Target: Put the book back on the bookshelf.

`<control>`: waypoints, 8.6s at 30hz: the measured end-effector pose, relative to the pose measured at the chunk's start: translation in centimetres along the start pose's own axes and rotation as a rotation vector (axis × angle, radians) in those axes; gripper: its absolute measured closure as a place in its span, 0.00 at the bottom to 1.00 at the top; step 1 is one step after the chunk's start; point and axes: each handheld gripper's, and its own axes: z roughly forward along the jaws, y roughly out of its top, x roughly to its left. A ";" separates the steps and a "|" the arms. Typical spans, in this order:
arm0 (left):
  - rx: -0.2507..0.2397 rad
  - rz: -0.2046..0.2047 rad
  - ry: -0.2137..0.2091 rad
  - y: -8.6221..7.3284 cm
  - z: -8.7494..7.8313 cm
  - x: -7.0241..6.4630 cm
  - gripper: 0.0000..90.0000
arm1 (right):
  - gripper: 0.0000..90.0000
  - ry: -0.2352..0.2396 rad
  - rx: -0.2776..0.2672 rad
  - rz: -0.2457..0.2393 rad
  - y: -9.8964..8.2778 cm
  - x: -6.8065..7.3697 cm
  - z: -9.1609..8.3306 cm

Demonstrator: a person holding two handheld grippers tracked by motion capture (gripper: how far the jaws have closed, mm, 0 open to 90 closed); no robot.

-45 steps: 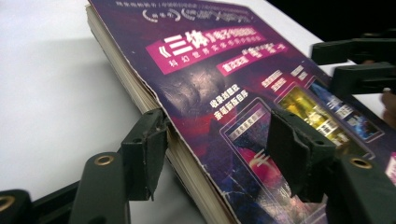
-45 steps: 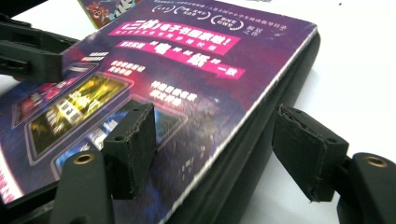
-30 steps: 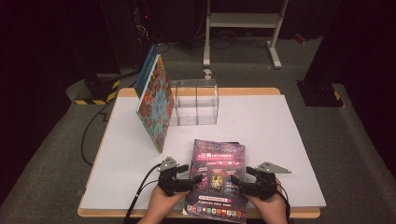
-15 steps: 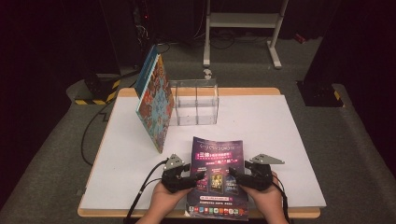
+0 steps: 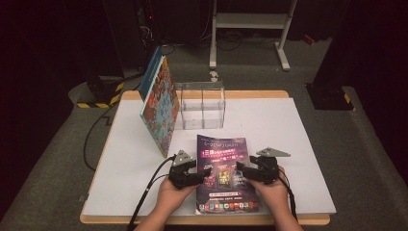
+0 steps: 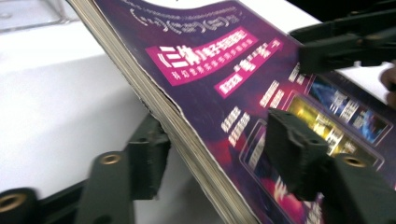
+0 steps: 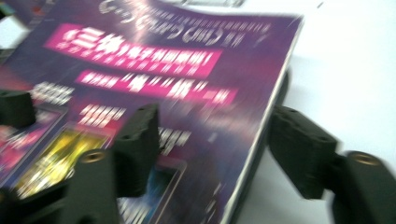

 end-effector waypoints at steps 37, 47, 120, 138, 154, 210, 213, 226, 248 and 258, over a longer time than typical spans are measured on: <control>-0.024 0.088 0.057 1.5 -0.8 -2.5 0.71 | 0.63 0.062 -0.023 -0.035 -1.3 1.2 -2.4; -0.110 0.122 0.051 2.1 -2.1 -2.1 0.80 | 0.75 0.106 -0.067 -0.053 -0.5 1.7 -3.2; -0.478 0.285 0.082 3.6 -7.2 -3.4 0.61 | 0.58 0.127 -0.433 -0.223 1.3 5.9 -8.5; -0.439 0.238 0.106 2.6 -7.7 -1.7 0.56 | 0.93 0.150 -0.427 -0.318 3.8 6.9 -8.1; -0.390 0.215 0.103 0.3 -7.6 0.0 0.50 | 0.93 -0.002 -0.518 -0.185 6.0 5.5 -5.4; -0.420 0.255 -0.031 10.3 -3.3 -10.2 0.24 | 0.68 0.181 -0.429 -0.241 -1.3 7.6 -4.2; -0.420 0.271 0.005 10.1 -3.2 -9.9 0.34 | 0.67 0.202 -0.413 -0.259 -1.4 8.0 -3.9; -0.399 0.322 0.043 9.6 -3.8 -9.4 0.56 | 0.65 0.161 -0.441 -0.223 -2.3 5.4 -5.6; -0.503 0.397 0.229 9.1 -5.4 -6.9 0.93 | 0.66 0.098 -0.439 -0.119 -2.6 2.8 -5.7; -0.553 0.363 0.317 8.4 -6.8 -3.8 0.93 | 0.66 0.097 -0.436 -0.115 -2.6 2.7 -5.6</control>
